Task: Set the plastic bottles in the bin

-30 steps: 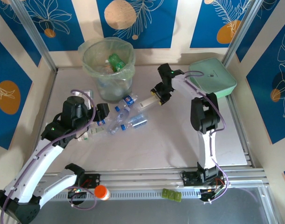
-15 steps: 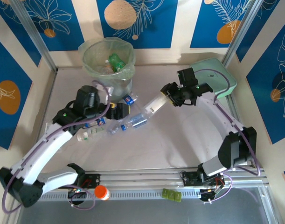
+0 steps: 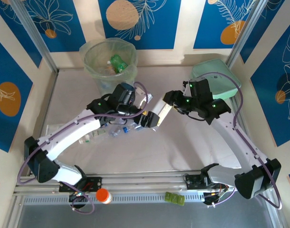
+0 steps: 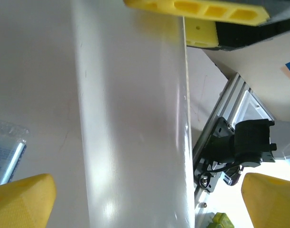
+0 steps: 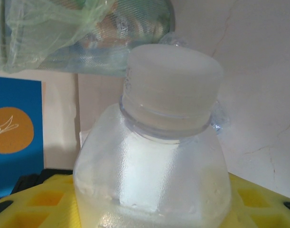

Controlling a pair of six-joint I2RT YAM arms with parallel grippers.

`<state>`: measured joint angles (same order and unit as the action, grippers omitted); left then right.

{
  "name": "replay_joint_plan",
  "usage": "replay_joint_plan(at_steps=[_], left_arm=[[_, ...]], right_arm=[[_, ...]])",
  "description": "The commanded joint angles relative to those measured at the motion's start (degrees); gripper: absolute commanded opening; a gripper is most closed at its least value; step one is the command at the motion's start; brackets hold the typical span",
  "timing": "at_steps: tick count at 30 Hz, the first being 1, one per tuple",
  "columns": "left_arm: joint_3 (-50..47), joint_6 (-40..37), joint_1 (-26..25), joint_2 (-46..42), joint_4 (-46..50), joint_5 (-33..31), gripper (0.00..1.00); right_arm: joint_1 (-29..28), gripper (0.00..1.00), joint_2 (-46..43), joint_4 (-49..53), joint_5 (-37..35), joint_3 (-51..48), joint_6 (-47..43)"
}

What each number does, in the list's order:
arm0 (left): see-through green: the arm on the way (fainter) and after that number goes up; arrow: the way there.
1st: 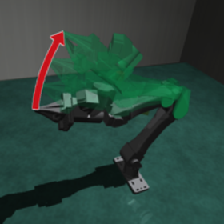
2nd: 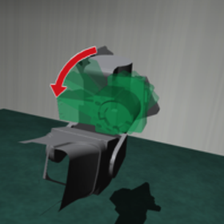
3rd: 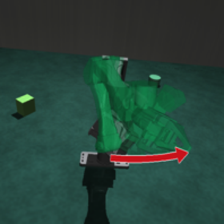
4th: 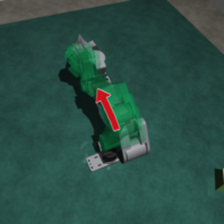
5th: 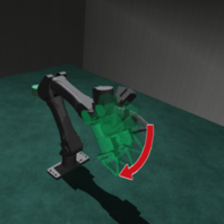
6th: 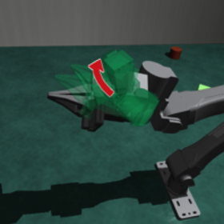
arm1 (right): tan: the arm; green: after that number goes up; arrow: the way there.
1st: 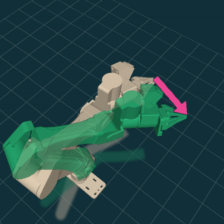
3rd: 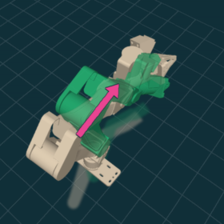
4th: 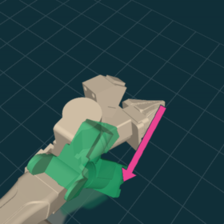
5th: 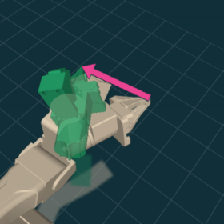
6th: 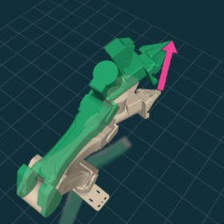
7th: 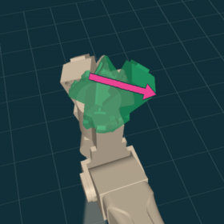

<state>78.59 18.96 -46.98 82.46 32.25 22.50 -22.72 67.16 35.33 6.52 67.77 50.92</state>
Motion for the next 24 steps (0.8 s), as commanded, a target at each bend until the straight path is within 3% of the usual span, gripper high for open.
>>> replay_joint_plan(at_steps=[1, 11, 21, 24], left_arm=[[3.1, -2.8, -0.7, 2.0, 1.9, 0.0, 0.99], [6.2, -3.2, -3.6, 6.7, 2.7, -0.2, 0.96], [5.2, -3.6, -3.8, 5.2, 0.0, 2.1, 0.64], [4.3, -3.6, -3.8, 4.2, -0.8, 2.0, 0.6]], right_arm=[[-0.4, 0.51, -2.2, 0.2, 3.5, -1.3, -2.3], [-0.5, 0.51, -4.5, 0.3, 5.2, -2.3, -2.7], [-0.7, 0.51, -4.6, 0.1, 5.6, -2.2, -1.9], [-0.9, 0.53, -5.0, 0.3, 5.4, -1.8, -1.7]])
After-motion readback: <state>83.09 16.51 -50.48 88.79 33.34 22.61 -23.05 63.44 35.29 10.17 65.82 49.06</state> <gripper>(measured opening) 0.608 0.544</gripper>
